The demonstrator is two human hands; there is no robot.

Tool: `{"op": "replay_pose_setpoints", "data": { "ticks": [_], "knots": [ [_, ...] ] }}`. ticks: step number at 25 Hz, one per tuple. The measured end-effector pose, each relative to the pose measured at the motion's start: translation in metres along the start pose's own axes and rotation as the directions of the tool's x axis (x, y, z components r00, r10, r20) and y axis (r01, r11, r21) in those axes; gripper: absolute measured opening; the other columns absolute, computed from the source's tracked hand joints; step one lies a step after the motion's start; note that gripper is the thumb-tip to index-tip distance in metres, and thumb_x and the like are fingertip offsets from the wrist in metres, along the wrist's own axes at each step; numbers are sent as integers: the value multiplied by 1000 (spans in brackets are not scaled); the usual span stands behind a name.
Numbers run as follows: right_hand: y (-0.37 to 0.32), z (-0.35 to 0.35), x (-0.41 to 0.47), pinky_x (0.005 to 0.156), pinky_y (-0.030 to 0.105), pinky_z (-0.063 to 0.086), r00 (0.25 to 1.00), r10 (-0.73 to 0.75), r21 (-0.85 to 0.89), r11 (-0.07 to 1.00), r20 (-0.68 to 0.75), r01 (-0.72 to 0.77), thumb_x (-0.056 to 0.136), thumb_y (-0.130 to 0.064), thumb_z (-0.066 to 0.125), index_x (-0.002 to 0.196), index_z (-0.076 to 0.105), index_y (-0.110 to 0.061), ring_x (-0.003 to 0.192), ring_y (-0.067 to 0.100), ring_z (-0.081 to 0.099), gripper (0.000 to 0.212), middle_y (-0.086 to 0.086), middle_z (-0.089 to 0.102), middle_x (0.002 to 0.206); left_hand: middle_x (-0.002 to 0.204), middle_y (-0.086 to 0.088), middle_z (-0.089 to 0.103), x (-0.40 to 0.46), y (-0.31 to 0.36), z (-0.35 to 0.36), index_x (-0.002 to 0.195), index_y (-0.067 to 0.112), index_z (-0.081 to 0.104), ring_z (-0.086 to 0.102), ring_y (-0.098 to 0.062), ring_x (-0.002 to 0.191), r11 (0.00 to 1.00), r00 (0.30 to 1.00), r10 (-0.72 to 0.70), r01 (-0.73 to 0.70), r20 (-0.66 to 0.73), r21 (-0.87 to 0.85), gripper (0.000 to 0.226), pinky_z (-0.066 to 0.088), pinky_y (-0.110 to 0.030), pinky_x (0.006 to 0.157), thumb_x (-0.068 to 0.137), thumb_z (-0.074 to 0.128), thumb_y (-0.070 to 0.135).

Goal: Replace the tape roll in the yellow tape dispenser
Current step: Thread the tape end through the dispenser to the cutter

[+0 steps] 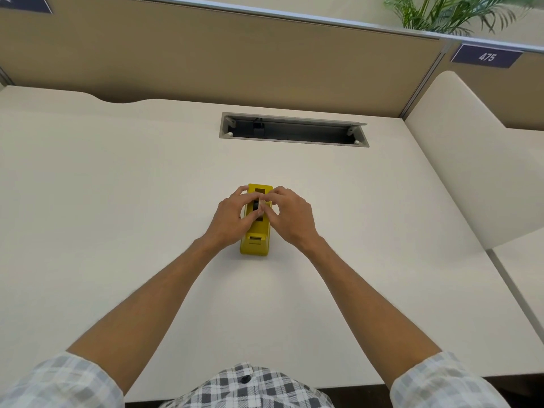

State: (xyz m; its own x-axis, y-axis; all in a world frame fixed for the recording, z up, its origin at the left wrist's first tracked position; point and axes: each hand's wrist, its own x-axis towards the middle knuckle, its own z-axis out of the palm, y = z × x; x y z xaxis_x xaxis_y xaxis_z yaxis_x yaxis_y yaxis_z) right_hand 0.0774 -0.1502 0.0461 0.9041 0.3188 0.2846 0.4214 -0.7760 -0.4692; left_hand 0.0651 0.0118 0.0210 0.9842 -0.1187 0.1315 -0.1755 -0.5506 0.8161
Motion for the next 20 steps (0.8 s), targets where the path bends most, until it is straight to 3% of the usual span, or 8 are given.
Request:
{"op": "replay_pose_setpoints", "data": {
  "ticks": [7,9,13,16,20],
  "knots": [
    [-1,1,-8,55,29,44,985,-147,-146,980,-94,132,91,-20,63,93,74,-17,85,21,64,12,1,69,94,136,-1,53,0,-2,0,126,26,59,55,-21,117,998,1000,22,-23,6,59,34,51,-46,94,93,58,35],
    [-1,1,-11,53,29,45,980,-179,-168,972,-91,162,90,-21,64,96,74,-17,84,21,65,12,2,69,94,135,-1,54,0,-2,0,126,26,59,56,-21,116,998,1000,28,-28,10,63,34,51,-47,93,93,57,35],
    [-1,-3,-9,57,27,47,990,-97,-54,994,-99,92,90,-29,63,111,69,-22,87,15,63,23,-3,68,103,137,-1,52,-1,1,0,128,29,57,54,-20,117,998,1000,17,-18,4,63,36,52,-46,94,93,56,37],
    [0,0,-9,55,23,40,991,-127,-115,986,-47,121,92,-30,59,113,68,-25,88,15,62,23,-3,65,106,136,-1,54,-1,1,-1,126,27,59,53,-21,121,998,1000,26,-27,4,59,33,50,-47,96,94,57,32],
    [0,3,-11,53,24,43,990,-137,-143,981,-35,131,93,-27,57,113,67,-23,88,16,61,22,-1,62,105,134,0,55,-2,2,-3,125,26,60,52,-21,122,998,999,33,-33,6,48,31,49,-47,96,94,57,30]
  ]
}}
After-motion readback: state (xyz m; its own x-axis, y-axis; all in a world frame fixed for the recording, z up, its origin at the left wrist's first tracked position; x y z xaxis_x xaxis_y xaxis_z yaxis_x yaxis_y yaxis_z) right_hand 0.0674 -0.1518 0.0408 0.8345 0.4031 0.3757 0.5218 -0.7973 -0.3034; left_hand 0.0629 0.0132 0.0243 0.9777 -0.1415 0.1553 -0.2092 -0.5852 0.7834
